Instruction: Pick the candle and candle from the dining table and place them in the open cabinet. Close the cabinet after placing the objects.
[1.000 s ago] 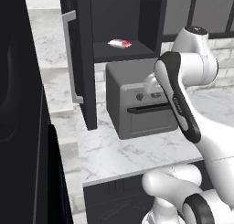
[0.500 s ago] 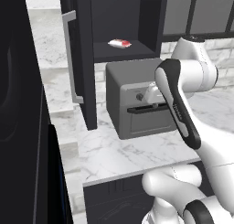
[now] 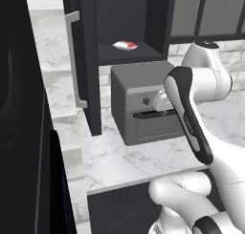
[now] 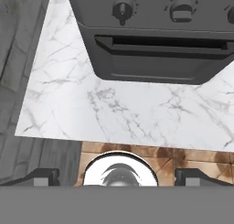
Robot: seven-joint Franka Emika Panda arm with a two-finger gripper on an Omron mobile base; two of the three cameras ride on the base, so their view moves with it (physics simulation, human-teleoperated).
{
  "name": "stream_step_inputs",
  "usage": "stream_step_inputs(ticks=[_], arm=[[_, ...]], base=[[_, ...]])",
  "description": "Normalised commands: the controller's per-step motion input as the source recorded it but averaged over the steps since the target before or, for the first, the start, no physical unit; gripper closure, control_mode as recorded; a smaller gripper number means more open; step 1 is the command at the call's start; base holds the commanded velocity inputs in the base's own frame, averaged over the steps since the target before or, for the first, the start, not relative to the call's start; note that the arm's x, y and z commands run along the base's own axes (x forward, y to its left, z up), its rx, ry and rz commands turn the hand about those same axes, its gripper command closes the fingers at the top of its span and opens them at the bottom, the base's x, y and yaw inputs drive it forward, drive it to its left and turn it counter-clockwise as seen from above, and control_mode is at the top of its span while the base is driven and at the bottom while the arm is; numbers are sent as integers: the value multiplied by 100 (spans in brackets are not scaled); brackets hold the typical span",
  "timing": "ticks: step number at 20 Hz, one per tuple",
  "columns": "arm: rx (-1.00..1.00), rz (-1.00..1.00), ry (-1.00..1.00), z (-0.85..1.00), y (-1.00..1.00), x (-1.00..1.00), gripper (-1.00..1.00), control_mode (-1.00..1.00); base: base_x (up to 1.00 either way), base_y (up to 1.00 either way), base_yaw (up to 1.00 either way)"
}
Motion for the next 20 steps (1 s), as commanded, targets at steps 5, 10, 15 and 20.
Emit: stream_step_inputs(ticks=[5, 10, 15, 20], arm=[[0, 0, 0, -8, 0, -6, -100, -100], [0, 0, 0, -11, 0, -1, -100, -100], [0, 0, 0, -6, 0, 0, -100, 100], [0, 0, 0, 0, 0, 0, -100, 100]], base=[[0, 0, 0], [0, 0, 0], [0, 0, 0], [-22, 0, 0]])
